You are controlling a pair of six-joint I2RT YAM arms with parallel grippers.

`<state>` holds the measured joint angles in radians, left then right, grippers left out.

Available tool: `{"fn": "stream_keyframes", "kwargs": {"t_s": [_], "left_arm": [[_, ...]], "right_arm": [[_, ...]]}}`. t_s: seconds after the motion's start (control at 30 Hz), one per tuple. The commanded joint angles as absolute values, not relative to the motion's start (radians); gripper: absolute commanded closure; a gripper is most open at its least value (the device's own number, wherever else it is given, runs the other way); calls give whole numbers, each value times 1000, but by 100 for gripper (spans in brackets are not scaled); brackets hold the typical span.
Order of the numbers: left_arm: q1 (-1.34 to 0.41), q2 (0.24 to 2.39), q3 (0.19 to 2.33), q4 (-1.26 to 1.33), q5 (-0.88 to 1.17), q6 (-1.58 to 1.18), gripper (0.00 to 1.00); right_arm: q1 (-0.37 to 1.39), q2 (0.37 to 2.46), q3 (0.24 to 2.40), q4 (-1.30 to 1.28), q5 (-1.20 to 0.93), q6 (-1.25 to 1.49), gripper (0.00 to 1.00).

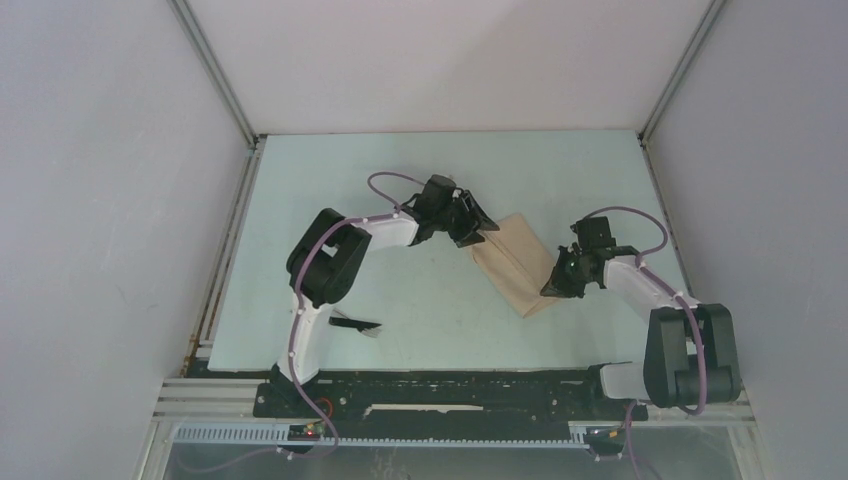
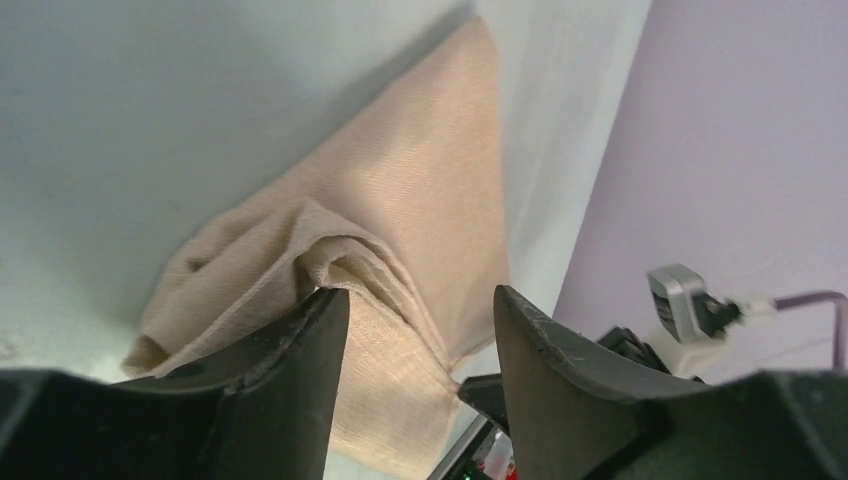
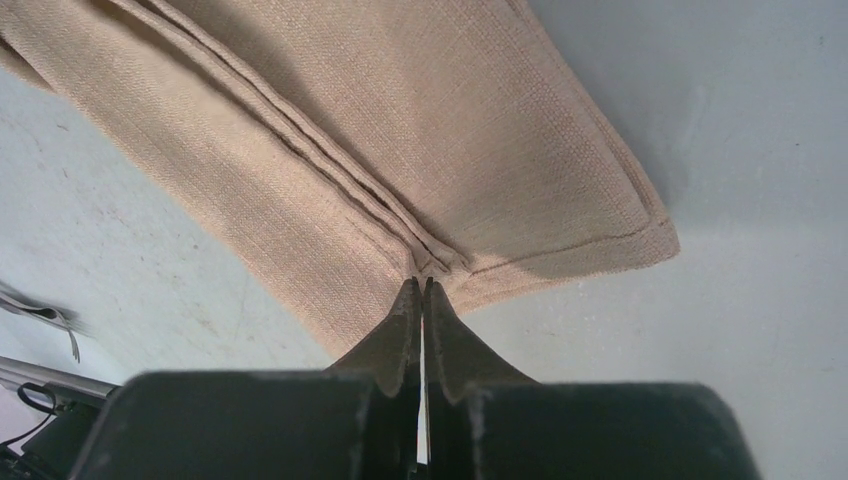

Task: Fold the napkin into a case and place the utensils inside
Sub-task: Fold the upper triangle-folded napkin at the center of the board, then smooth out the upper triangle-folded napkin at the center of the board.

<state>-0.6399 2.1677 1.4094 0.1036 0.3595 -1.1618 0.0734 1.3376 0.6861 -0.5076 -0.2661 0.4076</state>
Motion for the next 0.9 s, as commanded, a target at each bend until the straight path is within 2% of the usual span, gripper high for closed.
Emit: {"fn": "stream_keyframes", "kwargs": {"t_s": [0.0, 0.17, 0.3, 0.4, 0.5, 0.87], "left_arm": [[-635, 2060, 1464, 104, 438, -1069, 39], [-621, 2027, 1463, 58, 463, -1008, 38], [-601, 2016, 1423, 36, 442, -989, 51], [-589, 2024, 1407, 34, 440, -986, 71], [-583, 2054, 1420, 20, 440, -985, 82], [-584, 2228, 1577, 6, 512, -994, 87]], "right_arm": [[71, 1346, 675, -492, -231, 420, 100], [71, 1360, 663, -480, -233, 429, 100], [71, 1358, 662, -480, -227, 428, 100], [71, 1352, 663, -480, -224, 428, 100], [71, 1354, 662, -479, -226, 427, 100], [74, 1362, 662, -473, -242, 424, 100]]}}
